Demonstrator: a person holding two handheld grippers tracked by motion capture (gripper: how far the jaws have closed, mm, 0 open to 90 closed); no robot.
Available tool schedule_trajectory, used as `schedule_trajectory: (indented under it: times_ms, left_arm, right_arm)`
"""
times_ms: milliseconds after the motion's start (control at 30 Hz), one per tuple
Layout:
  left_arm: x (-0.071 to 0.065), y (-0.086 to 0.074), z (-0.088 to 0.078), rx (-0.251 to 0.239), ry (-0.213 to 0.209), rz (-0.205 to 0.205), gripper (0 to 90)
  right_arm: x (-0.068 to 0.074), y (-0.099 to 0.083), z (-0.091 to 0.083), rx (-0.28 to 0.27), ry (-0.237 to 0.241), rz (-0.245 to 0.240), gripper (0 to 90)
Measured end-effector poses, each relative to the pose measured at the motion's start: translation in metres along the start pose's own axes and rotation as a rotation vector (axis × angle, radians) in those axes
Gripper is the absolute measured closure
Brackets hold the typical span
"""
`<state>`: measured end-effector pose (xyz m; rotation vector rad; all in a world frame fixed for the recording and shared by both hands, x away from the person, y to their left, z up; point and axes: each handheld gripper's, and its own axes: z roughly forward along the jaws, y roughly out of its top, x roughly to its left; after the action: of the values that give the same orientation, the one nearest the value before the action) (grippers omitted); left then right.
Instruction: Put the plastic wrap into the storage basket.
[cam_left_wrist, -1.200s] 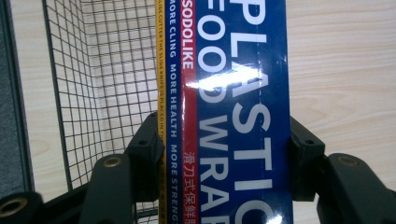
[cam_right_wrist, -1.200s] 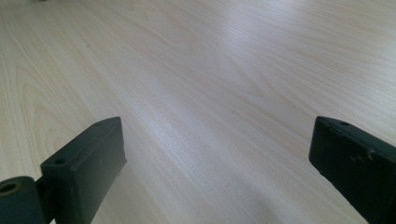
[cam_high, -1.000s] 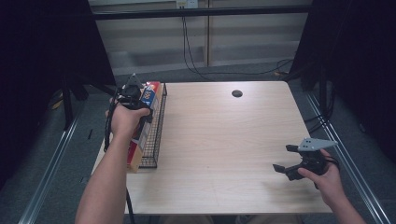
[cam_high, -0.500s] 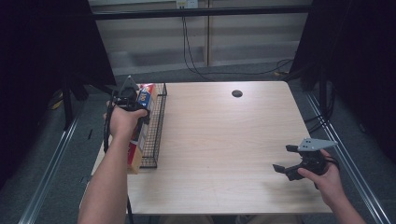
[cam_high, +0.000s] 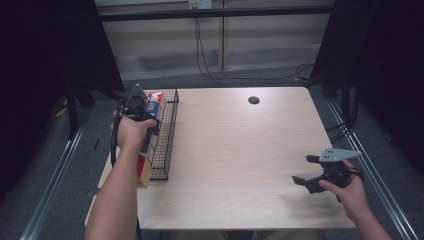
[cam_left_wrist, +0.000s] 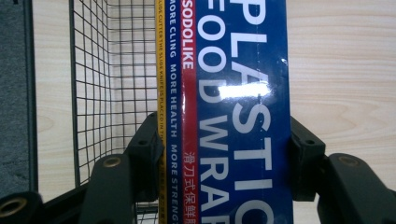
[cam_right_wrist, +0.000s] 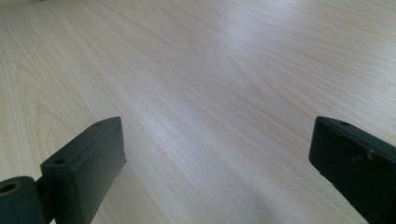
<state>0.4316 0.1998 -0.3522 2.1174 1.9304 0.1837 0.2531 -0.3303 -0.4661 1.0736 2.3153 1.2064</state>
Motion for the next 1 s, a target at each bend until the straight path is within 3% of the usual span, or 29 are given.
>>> schedule_trajectory:
  times_ms: [500,633,900,933,1000]
  left_arm:
    - [0.005,-0.002,0.006,0.011,0.002,-0.022,42.8]
    - [0.007,-0.003,0.008,0.009,0.008,-0.01,42.7]
    - [0.01,-0.006,0.015,0.022,0.0,-0.032,42.7]
    - [0.011,-0.006,0.016,0.025,0.004,-0.02,42.8]
    - [0.01,-0.007,0.017,0.021,0.007,-0.036,42.7]
  right_arm:
    - [0.0,0.0,0.0,-0.001,0.001,-0.001,3.3]
    - [0.0,0.0,0.0,0.001,0.0,-0.002,3.3]
    - [0.0,0.0,-0.001,0.003,0.002,0.0,3.2]
    - [0.0,0.0,-0.001,0.003,0.002,0.001,3.3]
    - [0.0,0.0,0.0,0.003,0.003,-0.001,3.3]
